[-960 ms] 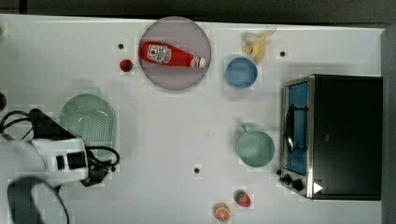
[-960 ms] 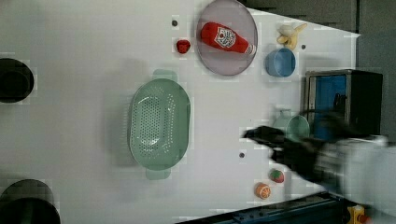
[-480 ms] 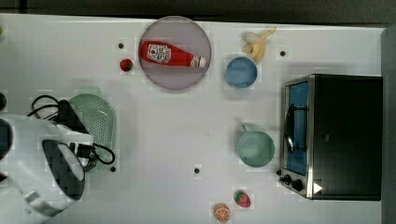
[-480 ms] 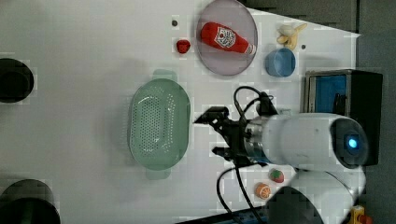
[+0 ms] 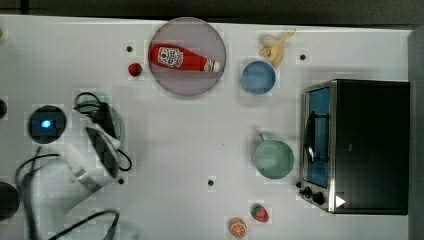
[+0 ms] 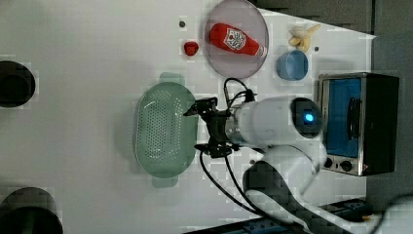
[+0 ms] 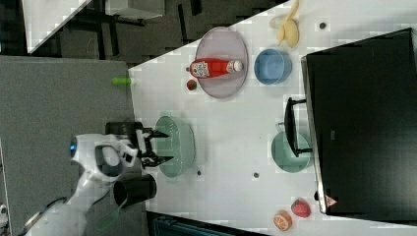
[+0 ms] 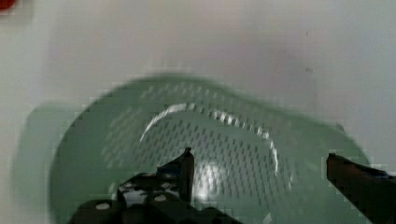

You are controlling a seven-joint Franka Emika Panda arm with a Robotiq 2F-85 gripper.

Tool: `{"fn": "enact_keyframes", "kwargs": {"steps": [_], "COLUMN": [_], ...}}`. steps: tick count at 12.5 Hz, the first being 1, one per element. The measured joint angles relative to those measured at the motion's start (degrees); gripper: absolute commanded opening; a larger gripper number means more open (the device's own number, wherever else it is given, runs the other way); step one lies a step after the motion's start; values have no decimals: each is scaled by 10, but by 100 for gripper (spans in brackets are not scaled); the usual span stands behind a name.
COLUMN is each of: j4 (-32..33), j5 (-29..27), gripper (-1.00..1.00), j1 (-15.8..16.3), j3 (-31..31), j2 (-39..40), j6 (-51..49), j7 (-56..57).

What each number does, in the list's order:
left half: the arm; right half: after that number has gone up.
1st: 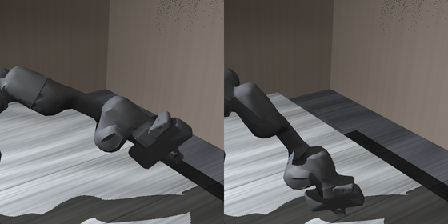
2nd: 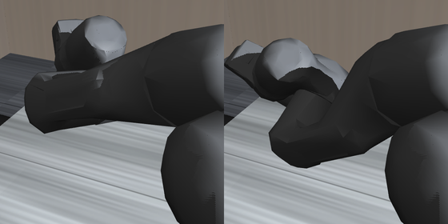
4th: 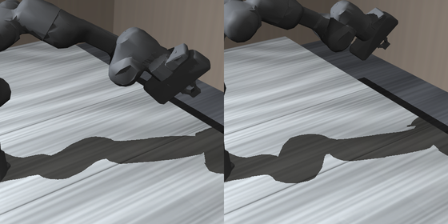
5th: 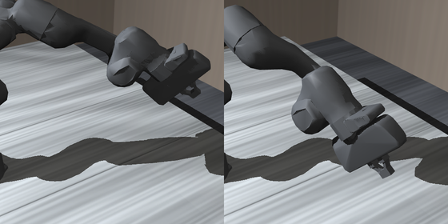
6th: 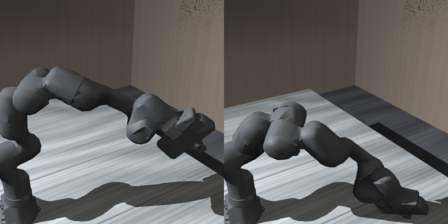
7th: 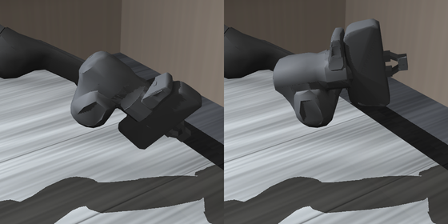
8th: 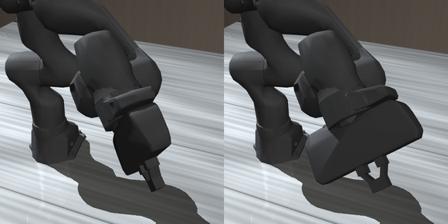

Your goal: Drag strainer left to right.

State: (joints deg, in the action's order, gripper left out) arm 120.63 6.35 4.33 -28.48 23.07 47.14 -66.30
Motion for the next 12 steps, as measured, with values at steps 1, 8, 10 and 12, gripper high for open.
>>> {"fn": "enact_keyframes", "kwargs": {"steps": [1,8,10,12], "j4": [6,20,12,22], "j5": [18,31,32,31], "gripper": [100,100,100,100], "j1": [-3,22,30,33], "j3": [5,28,31,53], "j2": [28,105,103,87], "j6": [24,80,83,89], "j7": [-29,-86,-91,-91]}}
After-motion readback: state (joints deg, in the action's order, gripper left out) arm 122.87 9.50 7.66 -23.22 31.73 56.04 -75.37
